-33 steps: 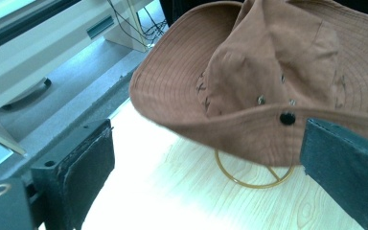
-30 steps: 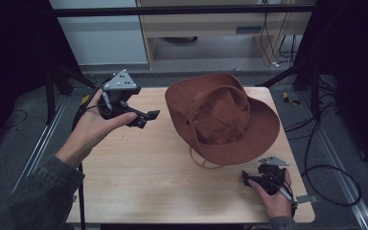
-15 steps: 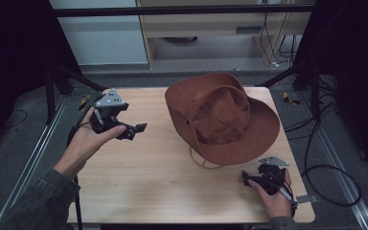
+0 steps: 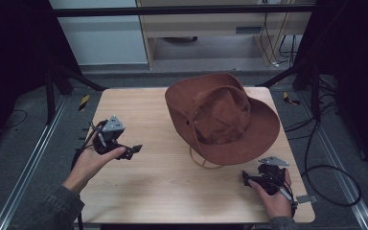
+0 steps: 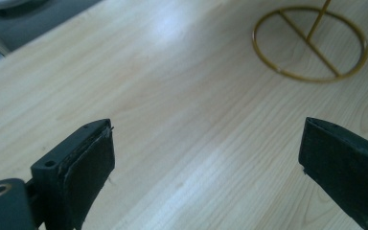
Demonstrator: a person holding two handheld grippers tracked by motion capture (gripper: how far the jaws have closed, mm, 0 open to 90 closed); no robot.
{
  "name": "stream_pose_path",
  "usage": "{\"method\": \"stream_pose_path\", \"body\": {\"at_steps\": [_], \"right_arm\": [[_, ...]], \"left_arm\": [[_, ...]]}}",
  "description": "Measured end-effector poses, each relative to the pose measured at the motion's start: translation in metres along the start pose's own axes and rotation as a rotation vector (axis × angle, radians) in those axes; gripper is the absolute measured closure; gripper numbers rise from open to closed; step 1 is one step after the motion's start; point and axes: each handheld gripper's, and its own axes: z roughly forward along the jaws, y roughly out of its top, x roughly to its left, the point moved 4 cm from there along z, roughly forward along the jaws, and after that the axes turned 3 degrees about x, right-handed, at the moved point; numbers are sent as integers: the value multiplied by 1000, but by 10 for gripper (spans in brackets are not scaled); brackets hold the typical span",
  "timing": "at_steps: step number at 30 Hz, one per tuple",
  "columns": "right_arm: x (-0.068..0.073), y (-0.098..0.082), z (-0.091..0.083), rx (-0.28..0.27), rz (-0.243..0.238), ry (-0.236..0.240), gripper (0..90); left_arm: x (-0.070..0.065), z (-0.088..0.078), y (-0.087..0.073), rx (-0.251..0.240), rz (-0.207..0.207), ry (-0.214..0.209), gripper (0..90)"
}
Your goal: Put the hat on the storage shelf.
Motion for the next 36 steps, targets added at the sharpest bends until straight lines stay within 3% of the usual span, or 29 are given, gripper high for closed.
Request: {"method": "stream_pose_path", "body": {"at_steps": [3,5,14,25,31,36], "right_arm": [[0,0,0,0,0,0,7],[0,0,0,0,0,0,7],[0,0,0,0,0,0,7],[0,0,0,0,0,0,7],[0,0,0,0,0,0,7],[0,0,0,0,0,0,7]], "left_arm": [[-2,8,-12,9,-25,-22,47],[-1,13,-21,9,-64,-37,47],[4,35,-56,50,-120,-27,47],[8,48,-91,85,-149,-9,48],[15,49,-104,65,-183,10,48],[18,53,-111,89,-184,26,46]]}}
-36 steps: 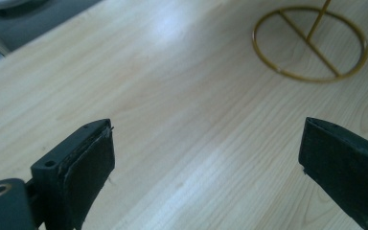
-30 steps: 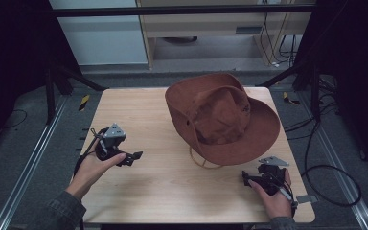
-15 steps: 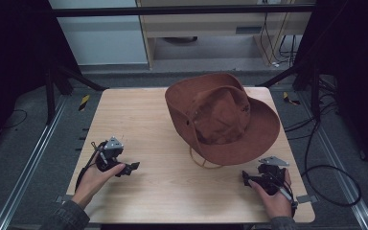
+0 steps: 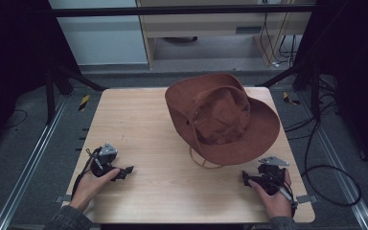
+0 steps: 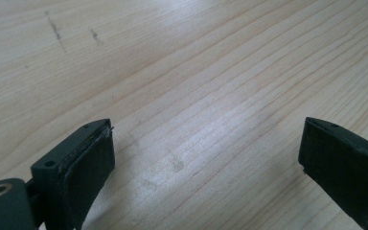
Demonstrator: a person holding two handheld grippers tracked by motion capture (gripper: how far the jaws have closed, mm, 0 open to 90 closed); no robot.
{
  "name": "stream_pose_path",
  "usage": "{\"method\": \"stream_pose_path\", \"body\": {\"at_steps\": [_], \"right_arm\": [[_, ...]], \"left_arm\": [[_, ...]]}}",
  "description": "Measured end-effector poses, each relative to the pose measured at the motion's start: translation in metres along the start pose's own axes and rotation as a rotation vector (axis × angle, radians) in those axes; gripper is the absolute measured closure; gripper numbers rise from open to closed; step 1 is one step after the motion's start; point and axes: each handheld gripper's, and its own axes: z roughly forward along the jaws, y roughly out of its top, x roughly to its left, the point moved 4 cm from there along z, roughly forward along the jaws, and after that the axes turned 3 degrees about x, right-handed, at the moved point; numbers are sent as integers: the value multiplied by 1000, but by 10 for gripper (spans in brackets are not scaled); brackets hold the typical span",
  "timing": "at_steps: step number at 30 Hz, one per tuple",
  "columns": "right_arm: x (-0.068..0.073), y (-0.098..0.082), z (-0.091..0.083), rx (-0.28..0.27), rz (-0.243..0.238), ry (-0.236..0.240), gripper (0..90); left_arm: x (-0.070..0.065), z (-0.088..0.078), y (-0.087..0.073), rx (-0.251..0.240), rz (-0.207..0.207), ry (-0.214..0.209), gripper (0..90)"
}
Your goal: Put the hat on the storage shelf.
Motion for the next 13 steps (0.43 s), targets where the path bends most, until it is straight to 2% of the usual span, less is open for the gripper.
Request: {"method": "stream_pose_path", "body": {"at_steps": [5,6,8,10,13], "right_arm": [[0,0,0,0,0,0,7],[0,0,0,0,-1,0,7],[0,0,0,0,0,0,7],[0,0,0,0,0,0,7],[0,0,0,0,0,0,7]], "left_arm": [[3,4,-3,-11,14,24,37],[4,4,-3,-28,-3,22,37],[4,5,-4,-38,-5,24,34],[4,5,-6,-46,19,30,31],[5,5,-7,-52,43,11,15]]}}
